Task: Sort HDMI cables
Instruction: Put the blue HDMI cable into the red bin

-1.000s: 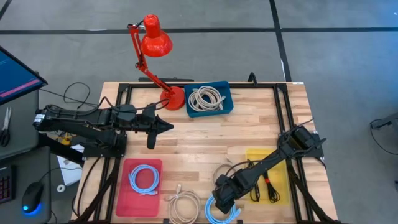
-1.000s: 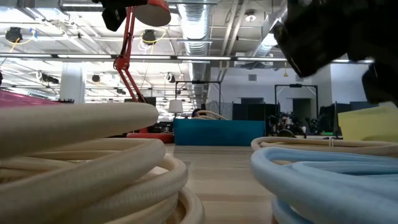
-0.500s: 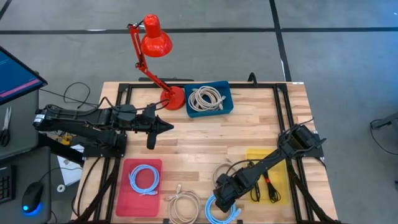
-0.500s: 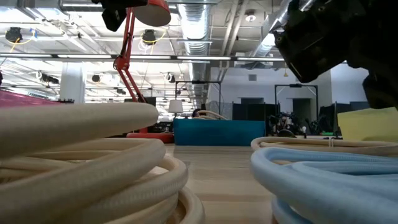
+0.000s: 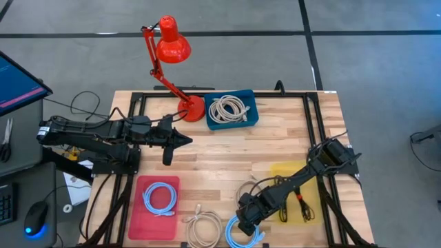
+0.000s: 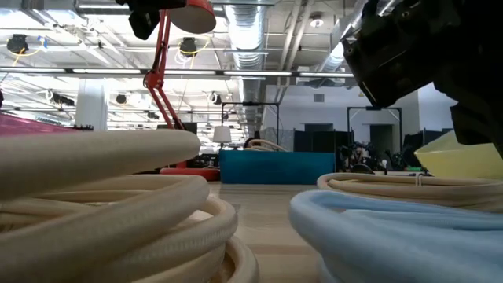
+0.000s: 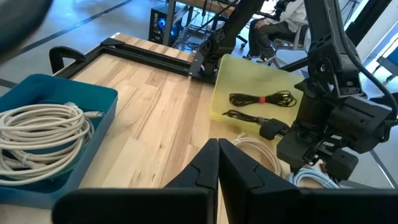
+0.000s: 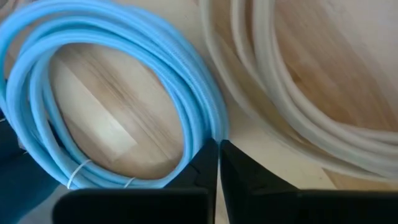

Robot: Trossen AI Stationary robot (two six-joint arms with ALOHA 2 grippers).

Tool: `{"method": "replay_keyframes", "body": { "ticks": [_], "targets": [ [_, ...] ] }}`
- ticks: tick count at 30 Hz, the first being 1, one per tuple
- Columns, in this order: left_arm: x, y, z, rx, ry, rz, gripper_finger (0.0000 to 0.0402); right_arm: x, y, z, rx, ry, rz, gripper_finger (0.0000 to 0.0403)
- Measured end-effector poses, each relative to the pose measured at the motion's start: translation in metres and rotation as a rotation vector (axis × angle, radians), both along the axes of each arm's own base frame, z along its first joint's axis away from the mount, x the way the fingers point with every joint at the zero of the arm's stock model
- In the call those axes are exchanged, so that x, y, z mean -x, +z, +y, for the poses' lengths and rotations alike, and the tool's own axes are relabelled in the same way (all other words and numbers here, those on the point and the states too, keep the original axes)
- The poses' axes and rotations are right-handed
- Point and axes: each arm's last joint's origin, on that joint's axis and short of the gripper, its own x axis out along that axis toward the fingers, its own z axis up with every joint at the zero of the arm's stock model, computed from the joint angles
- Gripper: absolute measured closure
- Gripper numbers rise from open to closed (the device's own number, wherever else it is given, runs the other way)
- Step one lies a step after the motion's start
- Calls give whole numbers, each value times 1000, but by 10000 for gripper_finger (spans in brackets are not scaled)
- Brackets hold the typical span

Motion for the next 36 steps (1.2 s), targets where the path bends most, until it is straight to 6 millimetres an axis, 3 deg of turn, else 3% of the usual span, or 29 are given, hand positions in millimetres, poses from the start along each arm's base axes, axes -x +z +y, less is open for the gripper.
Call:
{"method": "replay_keyframes", "body": {
  "ticks": [5, 17, 31, 36],
  "targets": [
    [0, 0, 0, 0, 0, 0, 394, 0, 8, -3, 12, -1, 13, 402],
    [0, 0, 0, 0, 0, 0, 394, -14, 58, -8, 99, 86, -4, 403],
    [0, 0, 0, 3, 2, 0, 394, -15, 125, -37, 388, 133, 62, 402],
    [0, 0, 0, 45, 15, -1, 394, -20, 153, -51, 477, 134, 8, 402]
  ]
}}
